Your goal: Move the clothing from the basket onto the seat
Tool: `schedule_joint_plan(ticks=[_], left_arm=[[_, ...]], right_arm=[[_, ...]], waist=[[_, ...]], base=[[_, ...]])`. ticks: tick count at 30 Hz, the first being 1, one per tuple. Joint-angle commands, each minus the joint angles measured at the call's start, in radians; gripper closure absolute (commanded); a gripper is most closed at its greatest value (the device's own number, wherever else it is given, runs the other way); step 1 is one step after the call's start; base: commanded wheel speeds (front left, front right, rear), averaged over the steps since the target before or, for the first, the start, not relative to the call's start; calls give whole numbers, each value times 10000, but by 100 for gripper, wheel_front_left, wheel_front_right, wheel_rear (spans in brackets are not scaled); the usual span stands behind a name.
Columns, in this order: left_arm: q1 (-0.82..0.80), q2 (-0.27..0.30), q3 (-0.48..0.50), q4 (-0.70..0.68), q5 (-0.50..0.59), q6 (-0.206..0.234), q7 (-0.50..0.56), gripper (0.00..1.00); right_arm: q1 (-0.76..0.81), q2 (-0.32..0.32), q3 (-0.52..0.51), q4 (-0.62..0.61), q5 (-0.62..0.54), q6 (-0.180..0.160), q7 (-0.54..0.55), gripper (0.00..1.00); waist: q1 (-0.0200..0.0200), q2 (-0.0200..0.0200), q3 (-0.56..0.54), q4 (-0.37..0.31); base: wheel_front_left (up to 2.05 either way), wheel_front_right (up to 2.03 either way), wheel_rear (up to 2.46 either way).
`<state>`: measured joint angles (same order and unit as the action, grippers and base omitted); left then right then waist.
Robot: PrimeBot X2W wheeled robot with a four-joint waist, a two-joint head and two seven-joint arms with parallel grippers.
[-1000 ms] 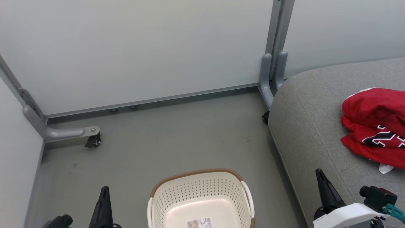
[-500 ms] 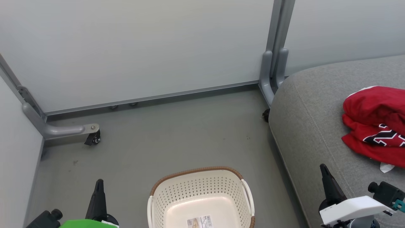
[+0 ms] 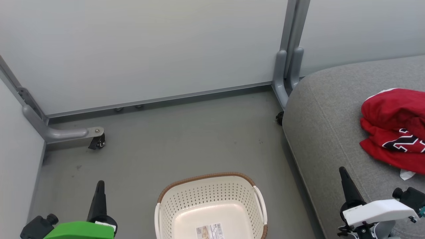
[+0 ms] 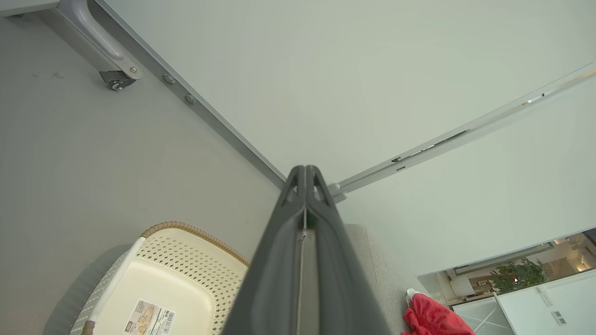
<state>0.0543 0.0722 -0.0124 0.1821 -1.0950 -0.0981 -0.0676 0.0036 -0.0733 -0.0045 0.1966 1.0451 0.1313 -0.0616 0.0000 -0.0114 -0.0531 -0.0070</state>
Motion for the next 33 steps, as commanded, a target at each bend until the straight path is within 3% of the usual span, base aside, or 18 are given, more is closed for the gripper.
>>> schedule_joint_plan(ticks=[1,33], left_arm=[[-347,71,68,-50,-285,-77,63,100],[-1098,56,557,318,-3136,-231,890,100]], right_arm=[[-269,-57,-66,-54,292,-4,72,100],[-765,-8,-499,235,3374,-7,891,100]], waist=[[0,53,11,2],[0,82,274,34]], base=[[0,0,0],[0,0,0]])
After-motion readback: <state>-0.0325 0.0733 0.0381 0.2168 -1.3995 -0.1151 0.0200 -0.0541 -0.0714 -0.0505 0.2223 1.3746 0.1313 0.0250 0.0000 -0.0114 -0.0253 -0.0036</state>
